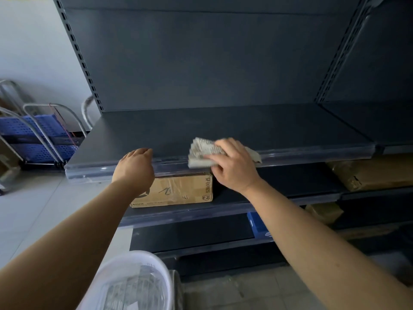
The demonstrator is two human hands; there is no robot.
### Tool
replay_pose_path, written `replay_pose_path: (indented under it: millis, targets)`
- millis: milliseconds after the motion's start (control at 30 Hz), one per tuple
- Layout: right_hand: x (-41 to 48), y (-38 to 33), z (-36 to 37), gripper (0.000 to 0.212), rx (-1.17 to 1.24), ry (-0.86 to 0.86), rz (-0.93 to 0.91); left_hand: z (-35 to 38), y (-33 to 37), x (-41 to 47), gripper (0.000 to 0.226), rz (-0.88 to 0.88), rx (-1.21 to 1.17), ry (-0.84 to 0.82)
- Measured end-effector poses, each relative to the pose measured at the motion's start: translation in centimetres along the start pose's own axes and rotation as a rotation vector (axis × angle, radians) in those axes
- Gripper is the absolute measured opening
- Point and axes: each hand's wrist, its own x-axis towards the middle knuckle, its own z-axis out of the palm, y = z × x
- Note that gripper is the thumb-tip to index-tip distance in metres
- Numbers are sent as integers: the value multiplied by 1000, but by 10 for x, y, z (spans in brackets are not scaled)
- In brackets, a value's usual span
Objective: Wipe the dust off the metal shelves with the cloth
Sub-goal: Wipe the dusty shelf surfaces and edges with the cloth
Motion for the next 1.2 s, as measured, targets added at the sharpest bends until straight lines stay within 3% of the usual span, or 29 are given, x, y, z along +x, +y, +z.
replay_pose_path:
  millis: [33,133,200,333,533,900,1200]
  targets:
    - [14,-2,3,32,5,-29,51,0,2,0,55,-6,2,-6]
    - [38,-3,13,46,26,-427,171,2,11,2,50,-15,-6,-19]
    - [37,4,20,44,42,-538,173,5,22,4,46,-7,-15,-25]
    - [12,38,11,36,21,-443,188,10,53,13,46,2,-56,-10]
    - [-58,129,-33,45,-109,-348,353,24,121,22,47,83,-82,-30]
    - [-104,221,-72,34,-241,-337,543,40,201,36,45,207,-93,-57]
    - [-145,288,-106,35,-315,-325,759,47,220,45,42,176,66,70]
